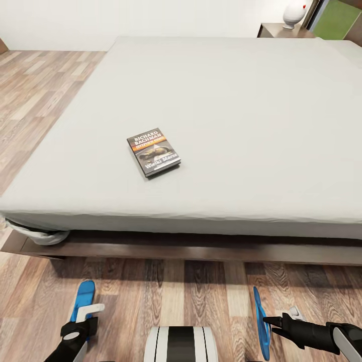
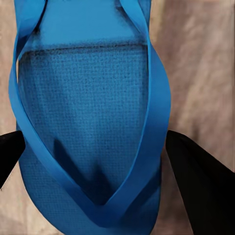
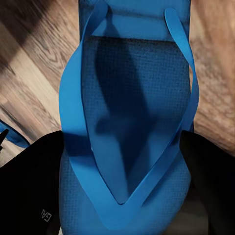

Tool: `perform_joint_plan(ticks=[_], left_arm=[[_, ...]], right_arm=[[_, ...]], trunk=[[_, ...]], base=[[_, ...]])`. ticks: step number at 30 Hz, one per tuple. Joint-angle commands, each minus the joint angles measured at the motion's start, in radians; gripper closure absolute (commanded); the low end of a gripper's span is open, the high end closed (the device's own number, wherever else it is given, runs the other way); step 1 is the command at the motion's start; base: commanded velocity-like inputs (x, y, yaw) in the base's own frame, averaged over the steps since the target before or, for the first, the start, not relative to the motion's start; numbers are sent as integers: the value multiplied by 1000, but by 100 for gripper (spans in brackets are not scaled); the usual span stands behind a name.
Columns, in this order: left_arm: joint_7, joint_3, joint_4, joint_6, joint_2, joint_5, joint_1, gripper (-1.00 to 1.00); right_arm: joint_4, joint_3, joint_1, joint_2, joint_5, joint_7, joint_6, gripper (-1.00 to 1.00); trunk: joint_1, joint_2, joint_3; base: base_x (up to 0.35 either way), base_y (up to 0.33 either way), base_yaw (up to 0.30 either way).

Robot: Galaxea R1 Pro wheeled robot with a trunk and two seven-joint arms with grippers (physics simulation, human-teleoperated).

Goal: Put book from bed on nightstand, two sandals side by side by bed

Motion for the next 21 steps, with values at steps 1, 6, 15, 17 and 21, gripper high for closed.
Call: perform_joint_plan(ticks=[1,6,15,17,21], left_arm=[[1,2,-4,6,0,-4,0,100],[0,0,-8,9,0,-5,0,100],[0,-3,-8,9,-1,-6,0,100],[-1,-3,-8,8,-1,-6,0,100],[-1,-3,-8,6,-1,-6,0,100]], right_arm=[[0,0,0,0,-3,1,5,100],[0,0,0,0,-3,1,5,100],[0,0,0,0,-3,1,5,100],[0,0,0,0,-3,1,5,100],[0,0,0,0,-3,1,5,100]], trunk=[[0,0,-1],[0,0,-1],[2,-1,-20],[3,-2,-28],[5,-3,-43]], base=[[0,0,0],[0,0,0],[0,0,0],[0,0,0],[0,0,0]])
